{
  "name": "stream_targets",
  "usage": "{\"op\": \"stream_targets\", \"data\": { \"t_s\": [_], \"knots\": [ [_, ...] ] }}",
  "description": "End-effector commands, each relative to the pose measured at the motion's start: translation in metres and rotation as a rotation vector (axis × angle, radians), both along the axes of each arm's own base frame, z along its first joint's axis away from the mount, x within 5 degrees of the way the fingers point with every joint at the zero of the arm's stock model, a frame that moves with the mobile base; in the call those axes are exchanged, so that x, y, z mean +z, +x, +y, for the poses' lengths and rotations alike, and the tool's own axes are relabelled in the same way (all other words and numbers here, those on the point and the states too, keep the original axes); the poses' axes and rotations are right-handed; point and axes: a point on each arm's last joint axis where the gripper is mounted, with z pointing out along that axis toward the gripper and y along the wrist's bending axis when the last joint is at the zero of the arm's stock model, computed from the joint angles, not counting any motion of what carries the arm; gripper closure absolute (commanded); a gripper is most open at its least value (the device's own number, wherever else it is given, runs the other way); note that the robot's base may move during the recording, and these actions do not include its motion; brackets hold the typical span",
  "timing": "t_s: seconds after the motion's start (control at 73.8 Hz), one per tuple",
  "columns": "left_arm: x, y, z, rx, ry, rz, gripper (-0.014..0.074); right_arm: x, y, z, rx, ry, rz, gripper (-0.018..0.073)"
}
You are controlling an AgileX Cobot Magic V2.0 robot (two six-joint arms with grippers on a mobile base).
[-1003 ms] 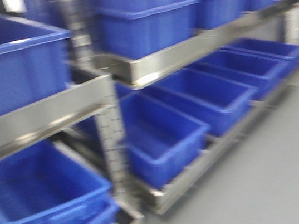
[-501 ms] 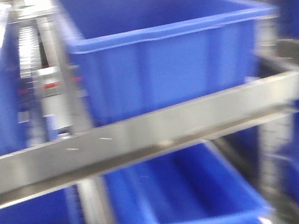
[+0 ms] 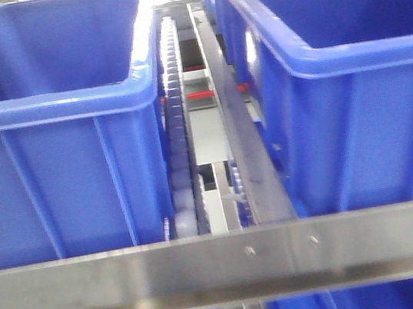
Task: Pick and sort blue part to right shelf
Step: 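Drive the base up to the rack of large blue bins, then move the left gripper with its bottle over the bin beside it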
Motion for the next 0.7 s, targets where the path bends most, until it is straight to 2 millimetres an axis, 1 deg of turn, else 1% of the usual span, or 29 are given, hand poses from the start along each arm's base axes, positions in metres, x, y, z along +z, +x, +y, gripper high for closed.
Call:
{"op": "stream_targets", "data": {
  "t_s": [0.0, 0.691],
  "knots": [
    [0.0161, -0.0013, -0.0007, -0.01, -0.017, -0.104, 0.0302, 0.0164, 0.0005, 0.0007, 0.005, 0.001, -0.103, 0.0309],
    [0.0161, -0.0013, -0.0007, -0.01, -0.017, -0.104, 0.0302, 0.0164, 0.0005, 0.0007, 0.005, 0.001, -0.103, 0.0309]
  ]
}}
